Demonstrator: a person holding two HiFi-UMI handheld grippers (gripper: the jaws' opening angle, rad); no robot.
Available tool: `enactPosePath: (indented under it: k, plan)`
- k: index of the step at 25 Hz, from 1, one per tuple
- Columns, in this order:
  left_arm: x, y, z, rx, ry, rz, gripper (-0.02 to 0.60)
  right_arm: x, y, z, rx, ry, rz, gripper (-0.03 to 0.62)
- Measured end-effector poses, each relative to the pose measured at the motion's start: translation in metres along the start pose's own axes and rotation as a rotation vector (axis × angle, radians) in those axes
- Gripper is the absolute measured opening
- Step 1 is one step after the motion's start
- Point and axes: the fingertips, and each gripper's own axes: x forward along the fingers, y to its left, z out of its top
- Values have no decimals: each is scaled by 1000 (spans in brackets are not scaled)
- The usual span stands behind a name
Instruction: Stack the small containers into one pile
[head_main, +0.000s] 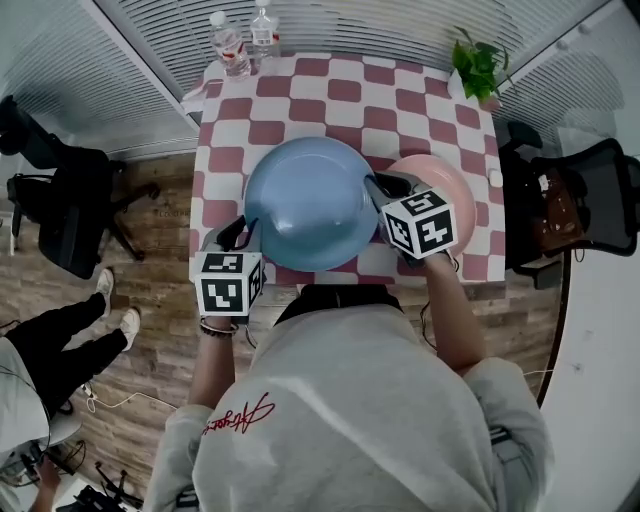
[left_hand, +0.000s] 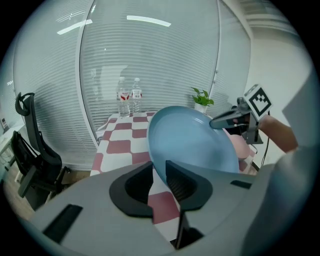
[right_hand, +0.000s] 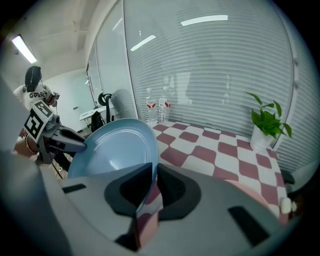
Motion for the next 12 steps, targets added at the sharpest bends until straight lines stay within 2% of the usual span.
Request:
enactPosePath:
  k: [6, 12]
  plan:
    - [4, -19, 20, 24, -14, -43, 89, -25, -19, 3, 43, -43, -31, 38]
    - [12, -48, 33, 64, -5, -55, 87, -49, -44, -6, 65, -62, -62, 38]
